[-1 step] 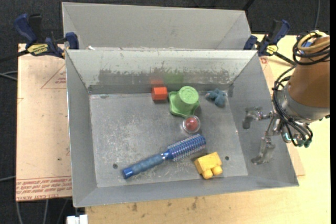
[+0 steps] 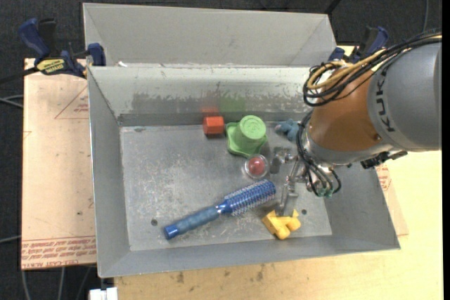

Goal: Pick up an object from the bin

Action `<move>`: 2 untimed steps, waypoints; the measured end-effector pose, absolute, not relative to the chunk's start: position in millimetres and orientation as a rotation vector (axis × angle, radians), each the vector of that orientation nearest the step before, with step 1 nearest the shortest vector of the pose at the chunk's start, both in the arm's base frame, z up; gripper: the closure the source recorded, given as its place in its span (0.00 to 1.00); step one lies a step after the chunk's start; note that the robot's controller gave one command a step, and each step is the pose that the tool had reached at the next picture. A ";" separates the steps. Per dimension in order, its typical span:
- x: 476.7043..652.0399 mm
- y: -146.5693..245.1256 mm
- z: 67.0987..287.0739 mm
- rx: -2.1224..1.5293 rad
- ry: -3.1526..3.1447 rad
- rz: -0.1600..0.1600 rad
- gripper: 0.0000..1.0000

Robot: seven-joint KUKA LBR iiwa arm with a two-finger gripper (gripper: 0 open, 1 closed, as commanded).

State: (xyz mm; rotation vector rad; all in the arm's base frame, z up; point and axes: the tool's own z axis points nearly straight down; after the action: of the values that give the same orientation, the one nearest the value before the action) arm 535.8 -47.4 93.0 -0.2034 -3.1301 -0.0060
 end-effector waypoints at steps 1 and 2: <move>540.9 17.1 68.7 -0.060 -3.140 -0.006 0.00; 540.8 13.1 69.1 -0.069 -3.140 -0.001 1.00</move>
Offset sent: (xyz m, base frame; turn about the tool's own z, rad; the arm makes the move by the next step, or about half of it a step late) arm 0.0050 0.0598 -0.0230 -0.0833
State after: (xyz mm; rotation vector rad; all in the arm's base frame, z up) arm 540.8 13.1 69.1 -0.0694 -3.1399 -0.0006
